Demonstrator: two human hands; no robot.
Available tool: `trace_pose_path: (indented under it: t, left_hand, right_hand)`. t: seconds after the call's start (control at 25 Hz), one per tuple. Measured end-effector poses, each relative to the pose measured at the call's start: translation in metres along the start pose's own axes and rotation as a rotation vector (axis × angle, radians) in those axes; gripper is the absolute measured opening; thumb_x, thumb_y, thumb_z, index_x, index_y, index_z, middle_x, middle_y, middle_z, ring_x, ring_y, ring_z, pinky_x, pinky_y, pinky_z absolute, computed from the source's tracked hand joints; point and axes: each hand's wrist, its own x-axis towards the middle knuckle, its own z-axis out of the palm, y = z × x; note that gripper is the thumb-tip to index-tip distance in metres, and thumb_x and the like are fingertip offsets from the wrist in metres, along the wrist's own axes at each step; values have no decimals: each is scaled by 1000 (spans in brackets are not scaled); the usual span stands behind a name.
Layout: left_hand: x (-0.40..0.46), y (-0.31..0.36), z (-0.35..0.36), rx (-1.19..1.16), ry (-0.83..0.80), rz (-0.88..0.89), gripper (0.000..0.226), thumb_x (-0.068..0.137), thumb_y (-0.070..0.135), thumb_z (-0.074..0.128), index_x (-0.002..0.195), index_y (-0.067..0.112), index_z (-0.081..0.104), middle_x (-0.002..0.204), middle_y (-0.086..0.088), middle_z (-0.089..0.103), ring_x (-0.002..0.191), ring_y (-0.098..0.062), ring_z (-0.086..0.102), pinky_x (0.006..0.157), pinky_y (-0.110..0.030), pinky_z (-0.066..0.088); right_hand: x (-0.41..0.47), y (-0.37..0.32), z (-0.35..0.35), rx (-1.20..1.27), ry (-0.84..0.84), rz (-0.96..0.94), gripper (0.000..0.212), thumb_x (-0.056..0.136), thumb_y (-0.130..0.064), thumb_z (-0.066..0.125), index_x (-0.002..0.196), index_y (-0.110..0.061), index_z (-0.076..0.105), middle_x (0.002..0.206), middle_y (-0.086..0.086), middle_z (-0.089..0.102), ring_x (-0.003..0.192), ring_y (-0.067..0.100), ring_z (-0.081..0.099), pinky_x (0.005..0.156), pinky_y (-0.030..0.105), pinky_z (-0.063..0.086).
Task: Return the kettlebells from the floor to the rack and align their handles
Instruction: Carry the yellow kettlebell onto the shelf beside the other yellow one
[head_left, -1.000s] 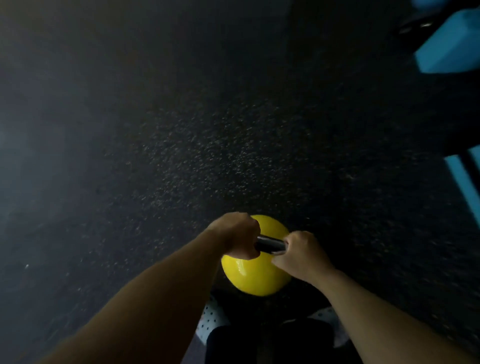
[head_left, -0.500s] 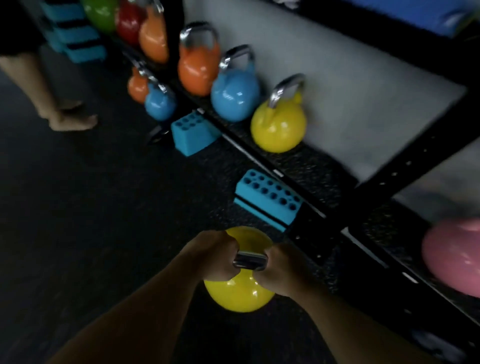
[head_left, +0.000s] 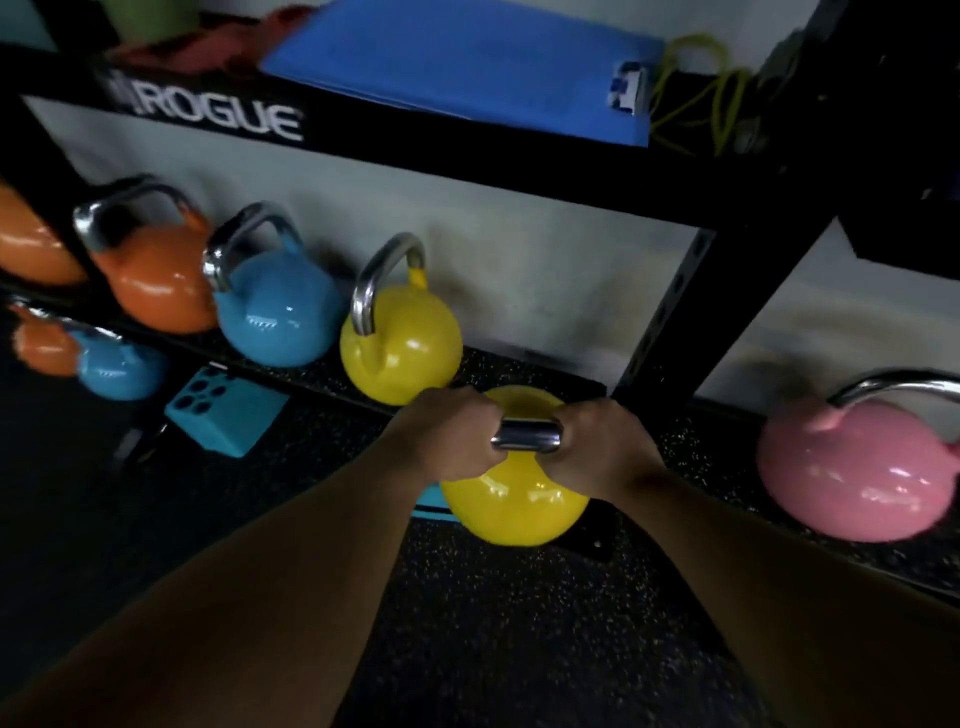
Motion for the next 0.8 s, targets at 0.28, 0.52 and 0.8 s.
trace_pose_path:
  t: [0.28, 0.52, 0.8]
  left_hand:
    - [104, -45, -9, 96, 59, 145, 23, 81, 39, 64, 92, 19, 68, 91, -7, 72, 79, -34, 68, 57, -31, 32]
    - [146, -60, -3, 64, 83, 126, 22, 80, 37, 67, 93, 19, 68, 93, -9, 72, 85, -35, 67, 61, -31, 36]
    - [187, -64, 10, -87, 91, 41, 24, 76, 33, 74, 92, 17, 66, 95, -11, 71, 94, -35, 65, 68, -36, 45]
  right_hand:
    - [73, 18, 2, 107, 63, 223, 23, 74, -25, 61, 92, -15, 72, 87, 16, 73, 83, 41, 66, 66, 34, 50]
    - [104, 30, 3, 192, 72, 297, 15, 73, -15, 63, 86, -14, 72, 78, 15, 71, 76, 37, 64, 64, 24, 33]
    - [132, 50, 8, 248, 72, 395, 18, 76, -15, 62, 92, -16, 70, 71, 4, 61, 66, 25, 57, 47, 21, 30]
